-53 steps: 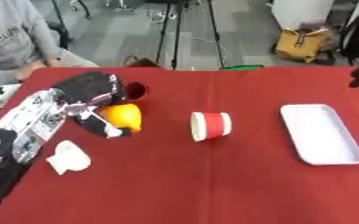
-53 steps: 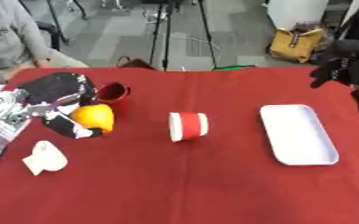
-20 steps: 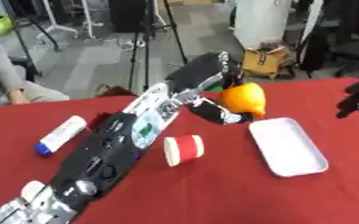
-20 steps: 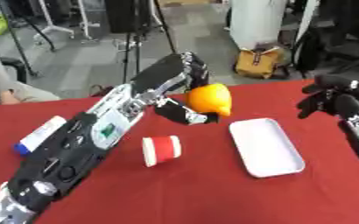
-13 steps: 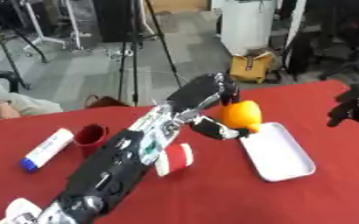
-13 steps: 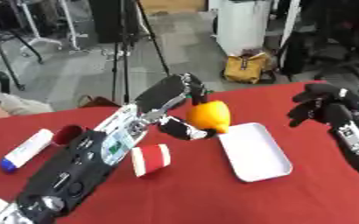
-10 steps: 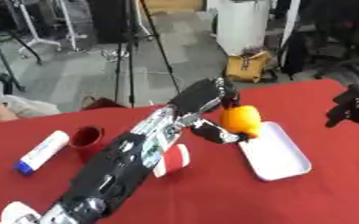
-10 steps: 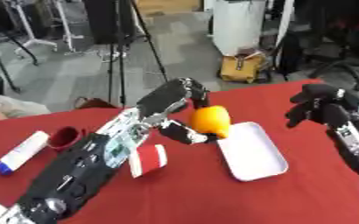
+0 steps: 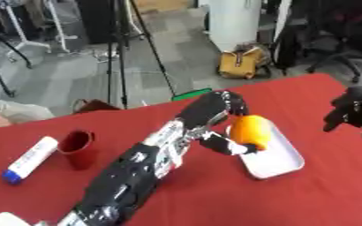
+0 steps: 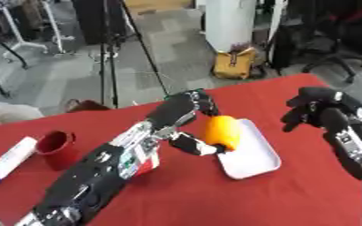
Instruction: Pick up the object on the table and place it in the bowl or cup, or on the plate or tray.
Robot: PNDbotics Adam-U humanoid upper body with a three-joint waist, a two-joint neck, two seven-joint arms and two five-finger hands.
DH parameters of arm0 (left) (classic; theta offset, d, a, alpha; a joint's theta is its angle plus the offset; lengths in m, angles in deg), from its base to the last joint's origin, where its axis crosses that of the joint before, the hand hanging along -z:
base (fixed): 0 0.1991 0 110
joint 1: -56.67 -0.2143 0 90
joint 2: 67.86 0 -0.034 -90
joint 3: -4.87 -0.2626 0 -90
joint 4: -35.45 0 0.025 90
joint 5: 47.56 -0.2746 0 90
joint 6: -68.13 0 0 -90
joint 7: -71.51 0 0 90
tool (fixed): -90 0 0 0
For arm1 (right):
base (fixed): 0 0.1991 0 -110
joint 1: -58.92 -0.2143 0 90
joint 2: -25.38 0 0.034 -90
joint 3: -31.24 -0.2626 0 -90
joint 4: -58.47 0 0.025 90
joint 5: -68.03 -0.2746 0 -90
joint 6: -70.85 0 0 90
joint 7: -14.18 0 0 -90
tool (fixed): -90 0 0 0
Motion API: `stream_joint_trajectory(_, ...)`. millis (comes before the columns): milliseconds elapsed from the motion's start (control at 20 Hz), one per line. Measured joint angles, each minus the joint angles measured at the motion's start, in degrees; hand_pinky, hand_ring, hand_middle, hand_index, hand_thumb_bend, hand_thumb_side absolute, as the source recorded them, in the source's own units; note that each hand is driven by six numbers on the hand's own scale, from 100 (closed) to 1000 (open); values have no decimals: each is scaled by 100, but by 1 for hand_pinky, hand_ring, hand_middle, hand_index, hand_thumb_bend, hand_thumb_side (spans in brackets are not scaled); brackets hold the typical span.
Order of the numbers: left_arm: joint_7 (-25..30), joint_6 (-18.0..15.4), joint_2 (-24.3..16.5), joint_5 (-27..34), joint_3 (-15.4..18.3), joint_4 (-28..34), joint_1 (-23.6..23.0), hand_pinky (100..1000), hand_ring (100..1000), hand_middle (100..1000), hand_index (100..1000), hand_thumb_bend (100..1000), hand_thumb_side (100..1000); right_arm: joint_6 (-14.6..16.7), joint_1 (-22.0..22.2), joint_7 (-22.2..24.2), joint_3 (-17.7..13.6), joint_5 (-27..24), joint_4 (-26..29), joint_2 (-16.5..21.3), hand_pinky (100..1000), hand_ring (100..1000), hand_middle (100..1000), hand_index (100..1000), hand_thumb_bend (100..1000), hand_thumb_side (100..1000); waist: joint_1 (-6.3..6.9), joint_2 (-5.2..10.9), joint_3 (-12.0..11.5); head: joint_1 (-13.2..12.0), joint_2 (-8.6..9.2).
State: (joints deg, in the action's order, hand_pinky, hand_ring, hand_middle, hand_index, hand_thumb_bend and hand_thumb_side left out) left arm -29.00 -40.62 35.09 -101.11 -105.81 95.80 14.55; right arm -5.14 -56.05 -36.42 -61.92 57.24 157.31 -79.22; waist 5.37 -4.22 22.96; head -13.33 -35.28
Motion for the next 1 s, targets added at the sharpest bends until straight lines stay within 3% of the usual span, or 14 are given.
stream_joint_trajectory(300,-125,114,7,-50,51,-37,4,568,558,540,683,672,431,-27,-23,56,5,-3,33,-11,548,631,690,846,100,642,88,-123,115,-10,17)
stream_joint_trajectory(350,-144,131,7,-53,66,-46,5,577,593,592,730,704,467,-25,-25,64,5,-3,33,-11,548,630,690,846,100,642,98,-130,133,-10,28)
stream_joint_trajectory(1000,-308,124,7,-251,161,-268,39,589,625,645,765,719,517,-58,-51,106,37,-3,96,-14,548,629,690,846,100,643,134,-165,239,19,156)
